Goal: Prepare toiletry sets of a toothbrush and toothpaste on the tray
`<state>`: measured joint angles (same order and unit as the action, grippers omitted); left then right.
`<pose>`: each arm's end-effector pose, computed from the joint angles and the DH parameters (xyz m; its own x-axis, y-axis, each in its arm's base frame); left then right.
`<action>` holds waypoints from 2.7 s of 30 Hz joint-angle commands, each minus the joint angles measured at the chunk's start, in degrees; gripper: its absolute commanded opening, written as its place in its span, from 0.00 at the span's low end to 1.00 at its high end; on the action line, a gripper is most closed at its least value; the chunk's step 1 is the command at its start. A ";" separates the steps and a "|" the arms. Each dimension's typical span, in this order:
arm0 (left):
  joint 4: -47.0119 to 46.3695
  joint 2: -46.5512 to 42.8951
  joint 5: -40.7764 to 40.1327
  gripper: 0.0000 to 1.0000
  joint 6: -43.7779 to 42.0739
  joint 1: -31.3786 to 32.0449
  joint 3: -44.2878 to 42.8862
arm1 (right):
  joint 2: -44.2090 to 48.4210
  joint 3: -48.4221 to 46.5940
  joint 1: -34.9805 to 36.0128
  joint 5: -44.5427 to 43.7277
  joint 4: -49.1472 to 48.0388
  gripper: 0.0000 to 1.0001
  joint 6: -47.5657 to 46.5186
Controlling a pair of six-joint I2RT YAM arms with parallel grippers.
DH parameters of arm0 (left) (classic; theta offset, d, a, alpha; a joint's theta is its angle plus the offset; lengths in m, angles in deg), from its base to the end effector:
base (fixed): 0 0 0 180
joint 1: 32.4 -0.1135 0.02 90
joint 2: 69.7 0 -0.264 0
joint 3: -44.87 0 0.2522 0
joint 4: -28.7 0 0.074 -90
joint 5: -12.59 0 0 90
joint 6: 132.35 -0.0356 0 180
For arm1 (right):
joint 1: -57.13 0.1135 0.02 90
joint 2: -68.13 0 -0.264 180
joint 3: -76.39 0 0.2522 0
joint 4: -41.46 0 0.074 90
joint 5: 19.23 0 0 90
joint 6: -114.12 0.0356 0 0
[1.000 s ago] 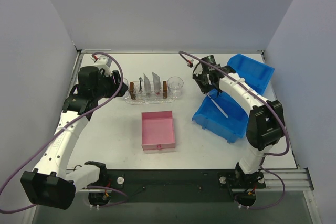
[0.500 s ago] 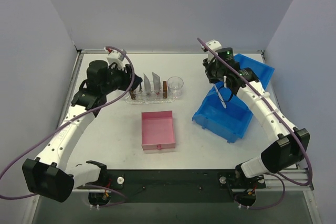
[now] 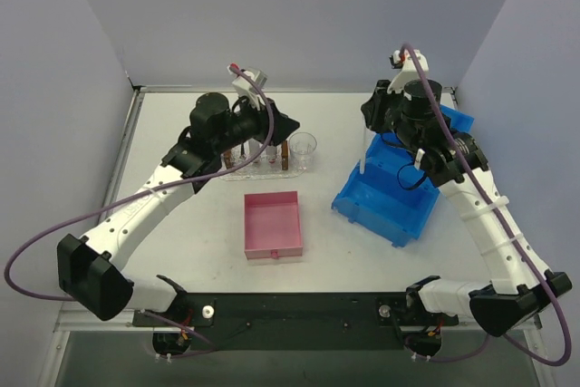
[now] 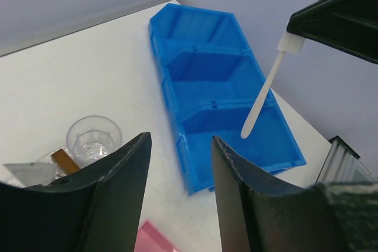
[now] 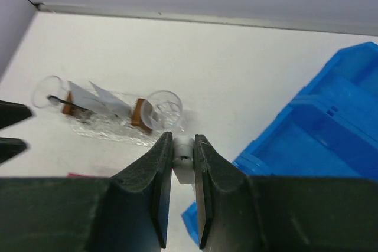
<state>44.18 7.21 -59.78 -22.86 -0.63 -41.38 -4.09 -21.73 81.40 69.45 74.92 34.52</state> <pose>0.2633 -0.1757 0.4000 -0.3386 -0.1643 -0.9265 0.6840 0.6331 -0.3623 0.2509 0.1122 0.4606 -0.1884 0.1130 -0.9756 -0.3621 0.9154 0.1760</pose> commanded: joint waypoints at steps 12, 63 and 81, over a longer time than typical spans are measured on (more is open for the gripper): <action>-25.78 6.41 9.53 0.66 13.64 6.02 2.44 | 4.46 -2.65 5.17 2.55 -13.46 0.00 21.25; -14.89 5.80 62.35 0.00 27.53 -5.84 8.85 | -16.36 -21.20 -6.26 59.24 7.72 0.64 13.33; -16.39 6.94 63.14 0.00 28.85 -6.10 7.71 | -21.02 -21.20 -4.23 66.98 4.73 0.53 18.79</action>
<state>31.26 14.53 1.39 5.60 -6.51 -32.13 -25.21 -41.44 76.37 132.74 82.38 51.67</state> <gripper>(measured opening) 0.234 0.546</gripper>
